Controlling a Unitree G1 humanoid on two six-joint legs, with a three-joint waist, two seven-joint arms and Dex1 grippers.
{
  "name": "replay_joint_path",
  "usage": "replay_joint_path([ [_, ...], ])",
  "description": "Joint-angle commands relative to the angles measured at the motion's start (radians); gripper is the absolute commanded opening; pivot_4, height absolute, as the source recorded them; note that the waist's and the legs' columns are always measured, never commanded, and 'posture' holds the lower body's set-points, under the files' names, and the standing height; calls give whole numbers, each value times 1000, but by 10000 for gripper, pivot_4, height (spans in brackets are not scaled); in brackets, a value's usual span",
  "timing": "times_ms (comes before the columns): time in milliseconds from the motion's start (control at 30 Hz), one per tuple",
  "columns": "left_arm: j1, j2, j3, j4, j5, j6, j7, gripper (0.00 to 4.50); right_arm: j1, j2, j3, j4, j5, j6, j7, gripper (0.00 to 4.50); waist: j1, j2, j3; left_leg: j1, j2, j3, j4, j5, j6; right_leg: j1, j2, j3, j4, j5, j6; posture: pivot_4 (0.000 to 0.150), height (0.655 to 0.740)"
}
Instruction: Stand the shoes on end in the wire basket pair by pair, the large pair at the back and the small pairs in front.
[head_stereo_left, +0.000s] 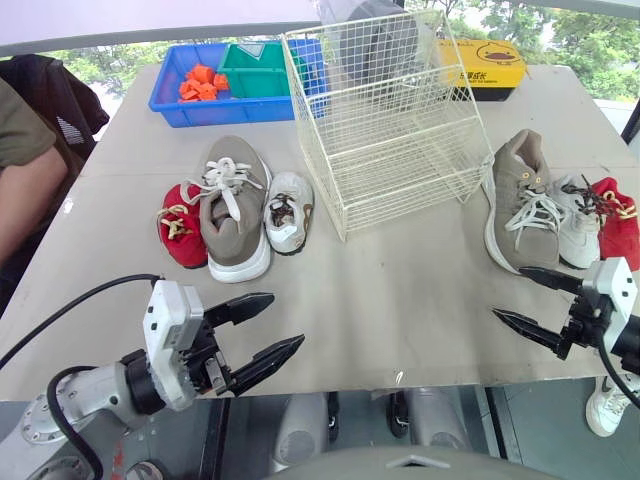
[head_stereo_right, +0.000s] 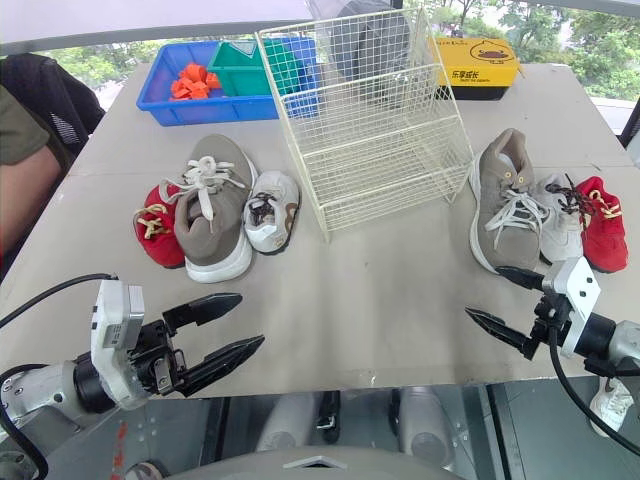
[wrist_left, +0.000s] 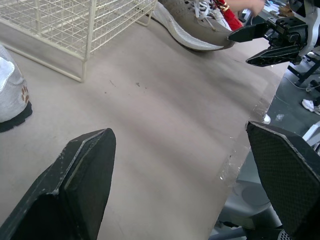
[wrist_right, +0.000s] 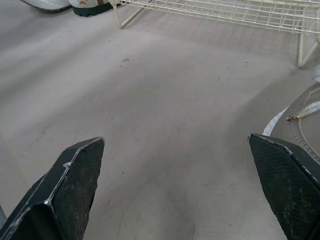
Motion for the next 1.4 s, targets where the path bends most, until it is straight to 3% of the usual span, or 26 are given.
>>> replay_joint_path([
  [33,-6,-7,21,-16,-20,-13,1,44820,-40,-2,-6,-24,22,-20,-10,45000,0,0,0,0,0,0,0,0,0,0,0,0,0,0,0,1500,7400],
  [167,-54,-36,4,-10,-80,-16,32,44820,-177,1,12,-81,90,39,-73,45000,-7,1,0,1,0,1,0,-2,-4,0,0,1,0,0,0,1500,7400],
  [300,-67,-47,7,-32,-89,-41,14,44820,-329,-73,49,-103,167,165,-91,45000,-2,2,0,0,0,0,0,0,0,0,1,0,0,0,0,1500,7400],
  [433,-88,-51,-12,-71,-59,-63,35,44820,-556,-215,212,-54,20,188,-80,45000,-3,2,0,-1,-1,1,0,0,1,-1,-1,1,0,2,-4,1500,7400],
  [600,-141,-48,-63,-134,-52,-60,113,44820,-954,-204,466,221,-92,203,43,45000,-3,2,0,0,-1,0,0,0,1,-1,0,1,0,2,-4,1500,7400],
  [867,-108,-55,-78,-190,-16,-98,150,44820,-1430,-75,833,822,-469,-66,311,45000,-4,3,1,-2,-1,1,0,3,-2,-1,1,1,-1,2,-5,1500,7400],
  [1000,-56,-57,-91,-191,4,-147,154,45000,-1568,19,949,1104,-619,-183,404,35500,-17,3,2,-2,-2,2,0,2,-2,-1,1,1,-1,3,-5,1500,7400],
  [1167,29,-55,-93,-191,36,-218,138,45000,-1628,89,935,1249,-675,-301,435,13789,-30,4,2,-2,-1,2,0,3,-4,-2,1,0,0,3,-5,1500,7400],
  [1200,41,-57,-95,-191,41,-228,137,45000,-1624,97,915,1244,-661,-293,449,6640,-29,4,2,-2,-1,2,0,3,-4,-2,1,0,0,3,-5,1500,7400],
  [1267,59,-65,-95,-191,57,-242,134,45000,-1607,97,892,1204,-645,-260,480,564,-30,4,2,-2,-1,1,-1,3,-4,-2,1,0,0,3,-5,1500,7400],
  [1400,77,-94,-104,-180,111,-253,116,45000,-1523,36,873,941,-643,-81,527,564,-15,5,3,-3,-1,0,-1,3,-4,-2,0,-1,0,3,-5,1500,7400],
])
